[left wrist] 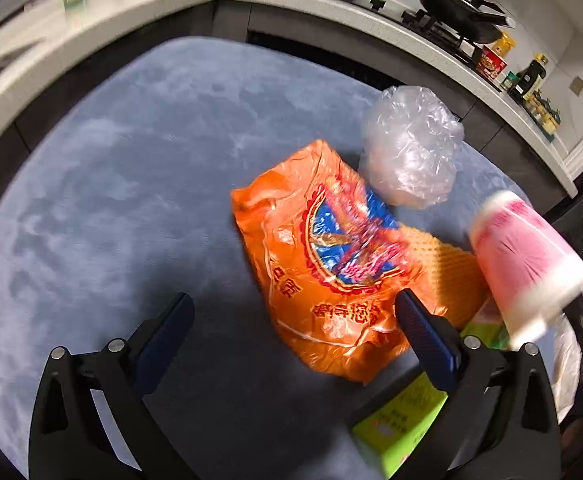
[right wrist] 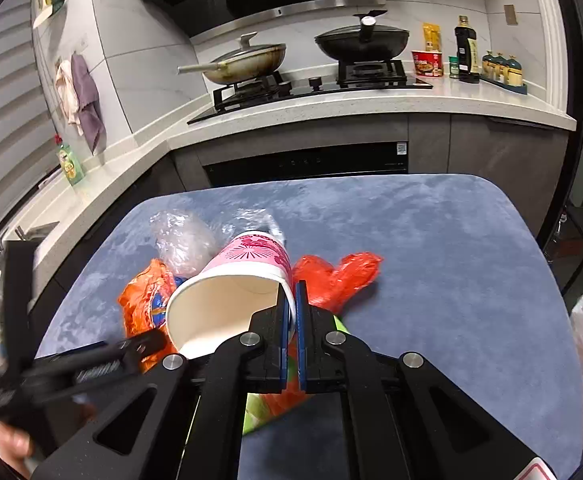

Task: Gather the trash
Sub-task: 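Grasp the pink paper cup with the right tool while the left tool grasps the orange snack bag, then carry the pink cup and orange snack bag over the bin with both tools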

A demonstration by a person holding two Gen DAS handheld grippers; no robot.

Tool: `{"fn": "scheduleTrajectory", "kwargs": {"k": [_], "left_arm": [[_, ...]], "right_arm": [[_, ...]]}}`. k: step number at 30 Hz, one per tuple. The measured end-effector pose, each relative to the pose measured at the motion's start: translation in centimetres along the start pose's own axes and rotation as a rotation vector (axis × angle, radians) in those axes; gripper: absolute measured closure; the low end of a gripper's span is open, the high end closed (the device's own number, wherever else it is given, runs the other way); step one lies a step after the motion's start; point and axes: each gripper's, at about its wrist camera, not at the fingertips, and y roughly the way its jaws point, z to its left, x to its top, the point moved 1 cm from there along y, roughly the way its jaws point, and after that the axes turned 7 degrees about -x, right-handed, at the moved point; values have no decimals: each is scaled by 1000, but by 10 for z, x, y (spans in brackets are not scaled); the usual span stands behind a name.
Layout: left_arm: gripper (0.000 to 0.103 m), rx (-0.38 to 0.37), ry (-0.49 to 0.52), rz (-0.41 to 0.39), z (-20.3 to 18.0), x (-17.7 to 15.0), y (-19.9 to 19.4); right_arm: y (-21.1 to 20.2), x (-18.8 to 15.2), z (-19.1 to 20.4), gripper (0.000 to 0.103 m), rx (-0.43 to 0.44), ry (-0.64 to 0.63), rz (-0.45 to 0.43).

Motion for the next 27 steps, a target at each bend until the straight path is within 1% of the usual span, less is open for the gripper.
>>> {"fn": "scheduleTrajectory", "kwargs": {"k": [5,6,7,8,9,10,11,12,13,14,16,19,23,27], "left_arm": [[8,-32,-34,-22,-1,6,4],[11,-44,-39,-30,-2,6,3],[20,-64,-41,-43,-4,6,1],[25,-79,-34,-42,-6,6,0],[37,-88,-25,-40,-9,5,0],[43,-89,-16,-38,-11,4,-1],[45,-84,-8,-40,-13,4,-1],[55,-79,8,-50,-16,2,-4],[59,-76,18,-55,-19,1,-6],[60,-75,23,-59,-20,0,-8],[67,-81,30,-69,-21,-1,-14],[70,-79,45,-87,-24,-4,-26],[71,-93,55,-107,-29,-7,-43],[71,-107,84,-138,-41,-16,-70]], "right_arm": [[-10,-6,-12,100,1,13,6],[-11,-7,-14,100,2,18,4],[-13,-7,-16,100,4,23,3],[-15,-8,-18,100,5,27,2],[-16,-9,-20,100,6,30,2],[-17,-9,-21,100,7,35,3],[-18,-9,-23,100,8,37,3],[-18,-9,-24,100,8,40,2],[-20,-8,-26,100,10,44,1],[-21,-8,-27,100,11,47,-1],[-27,-8,-30,100,14,56,-11],[-37,-6,-35,100,18,65,-31],[-54,-2,-44,100,21,83,-63],[-73,3,-54,100,18,95,-97]]}}
